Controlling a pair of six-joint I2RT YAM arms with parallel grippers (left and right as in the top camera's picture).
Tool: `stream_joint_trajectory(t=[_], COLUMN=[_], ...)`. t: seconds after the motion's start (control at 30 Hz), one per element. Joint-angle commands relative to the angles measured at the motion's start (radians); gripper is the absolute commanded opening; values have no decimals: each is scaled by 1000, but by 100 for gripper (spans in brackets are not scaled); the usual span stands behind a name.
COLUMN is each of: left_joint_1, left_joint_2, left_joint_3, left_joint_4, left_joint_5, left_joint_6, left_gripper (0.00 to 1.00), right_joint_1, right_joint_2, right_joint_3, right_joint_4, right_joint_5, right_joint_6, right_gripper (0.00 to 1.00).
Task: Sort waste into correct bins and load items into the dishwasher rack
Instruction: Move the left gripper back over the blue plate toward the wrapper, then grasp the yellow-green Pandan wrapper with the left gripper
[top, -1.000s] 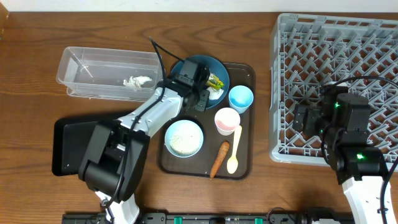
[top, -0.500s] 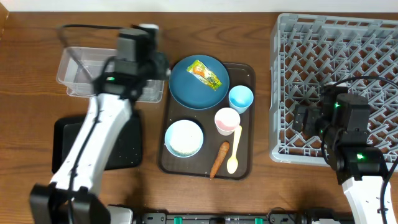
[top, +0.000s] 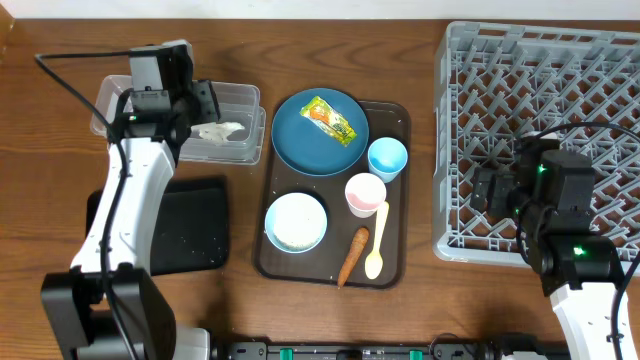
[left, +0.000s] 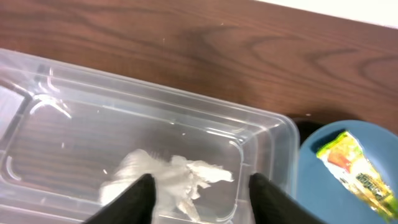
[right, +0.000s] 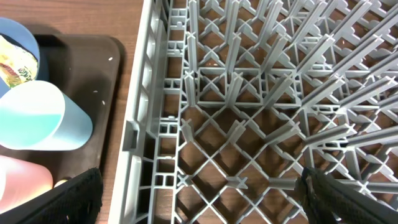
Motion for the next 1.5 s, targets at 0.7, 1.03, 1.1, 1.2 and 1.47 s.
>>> stream_joint_trajectory(t=[0.7,1.03,1.1,1.2,1.47], left_joint_1=[-341,-402,-414,-431,-464], left_joint_2=[143,313,334,366,425], left_joint_3=[12,11,11,11,11], left_joint_4=[257,317,323,321,320], left_joint_5=[59,63,63,64,70], left_joint_6=[-331,-510,-510,-534,-642], left_gripper=[71,71,71,72,72], right_joint_1=[3,3,3,3,3], right_joint_2=[29,29,29,29,29], right_joint_3=[20,20,20,20,20], right_joint_4=[5,5,5,4,4], right_joint_5=[-3,-3,-3,-3,-3], right_joint_6=[-2,-1,-1,-1,-1], right_gripper=[99,99,99,99,99])
